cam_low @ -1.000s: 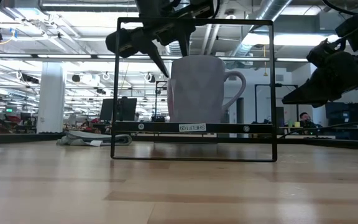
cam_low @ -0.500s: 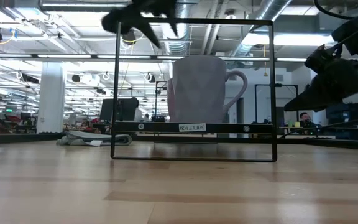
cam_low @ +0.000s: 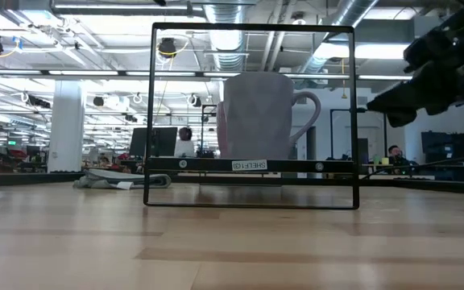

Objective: Stack small to large cups/mugs on shelf
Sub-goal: Return to Home Position

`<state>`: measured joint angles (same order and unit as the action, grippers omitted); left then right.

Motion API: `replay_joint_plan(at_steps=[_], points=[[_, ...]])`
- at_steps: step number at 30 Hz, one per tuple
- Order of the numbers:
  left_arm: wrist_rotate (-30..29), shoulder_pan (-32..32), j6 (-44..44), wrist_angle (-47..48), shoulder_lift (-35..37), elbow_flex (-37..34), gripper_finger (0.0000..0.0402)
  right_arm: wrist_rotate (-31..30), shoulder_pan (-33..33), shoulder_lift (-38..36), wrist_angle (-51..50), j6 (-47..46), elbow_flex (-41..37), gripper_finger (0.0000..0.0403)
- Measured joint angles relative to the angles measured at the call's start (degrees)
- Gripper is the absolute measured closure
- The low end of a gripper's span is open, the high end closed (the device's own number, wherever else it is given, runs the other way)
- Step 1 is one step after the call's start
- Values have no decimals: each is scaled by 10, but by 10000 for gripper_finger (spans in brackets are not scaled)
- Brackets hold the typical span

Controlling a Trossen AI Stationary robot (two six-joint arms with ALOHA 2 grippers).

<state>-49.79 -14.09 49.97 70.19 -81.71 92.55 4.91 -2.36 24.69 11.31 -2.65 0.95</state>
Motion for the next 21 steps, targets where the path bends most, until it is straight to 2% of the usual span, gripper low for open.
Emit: replay_joint_plan(at_steps=[3, 5, 10, 16, 21], points=[[-48, -46, -18, 8, 0, -6, 237, 11, 17, 0, 7, -7, 0, 276], [-103, -78, -6, 12, 0, -31, 237, 12, 29, 1, 12, -7, 0, 276], [-243, -171, 183, 62, 25, -143, 237, 12, 51, 1, 41, -3, 1, 276], [-312, -268, 357, 60, 53, -304, 237, 13, 68, 4, 51, -4, 1, 276], [-381, -298, 462, 66, 72, -422, 237, -17, 72, 26, 100, -3, 1, 276]])
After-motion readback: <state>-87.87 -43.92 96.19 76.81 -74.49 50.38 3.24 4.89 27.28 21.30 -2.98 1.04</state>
